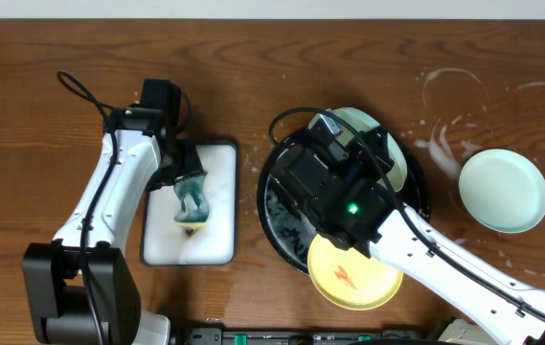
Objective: Clean dirty plates on tray and stack at the side
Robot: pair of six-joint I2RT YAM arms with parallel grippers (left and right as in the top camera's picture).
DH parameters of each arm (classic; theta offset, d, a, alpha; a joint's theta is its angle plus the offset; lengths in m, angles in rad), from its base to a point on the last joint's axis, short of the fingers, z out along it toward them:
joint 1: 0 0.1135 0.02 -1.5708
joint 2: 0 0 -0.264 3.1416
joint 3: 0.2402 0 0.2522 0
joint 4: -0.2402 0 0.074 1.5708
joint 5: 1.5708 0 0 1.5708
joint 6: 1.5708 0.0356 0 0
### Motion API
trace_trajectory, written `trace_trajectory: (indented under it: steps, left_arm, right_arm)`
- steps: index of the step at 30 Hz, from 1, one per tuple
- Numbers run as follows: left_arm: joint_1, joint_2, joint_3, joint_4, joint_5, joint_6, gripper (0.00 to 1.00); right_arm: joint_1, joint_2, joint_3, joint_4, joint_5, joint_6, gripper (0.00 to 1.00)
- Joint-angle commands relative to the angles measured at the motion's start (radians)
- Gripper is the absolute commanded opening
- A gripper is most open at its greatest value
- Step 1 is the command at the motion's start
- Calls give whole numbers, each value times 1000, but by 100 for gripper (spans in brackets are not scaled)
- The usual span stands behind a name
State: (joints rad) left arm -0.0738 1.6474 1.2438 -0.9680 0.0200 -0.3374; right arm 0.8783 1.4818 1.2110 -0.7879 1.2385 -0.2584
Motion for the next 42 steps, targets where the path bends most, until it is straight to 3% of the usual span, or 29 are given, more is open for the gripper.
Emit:
trace_trajectory:
  steps: [1,9,15,42]
  left_arm:
    - [1,-7,5,-3,-13,-8,78]
    - [1,-7,5,-3,-13,-8,79]
    - [1,-7,5,-3,-13,-8,80]
    - [1,-7,5,-2,-13,-8,80]
  right_arm:
    - [7,-23,10,3,36,-8,1]
    - [5,-23,10,3,28,58,1]
    - [-17,-23,10,3,-91,114,1]
    - [-18,-23,10,-18,-87,116,1]
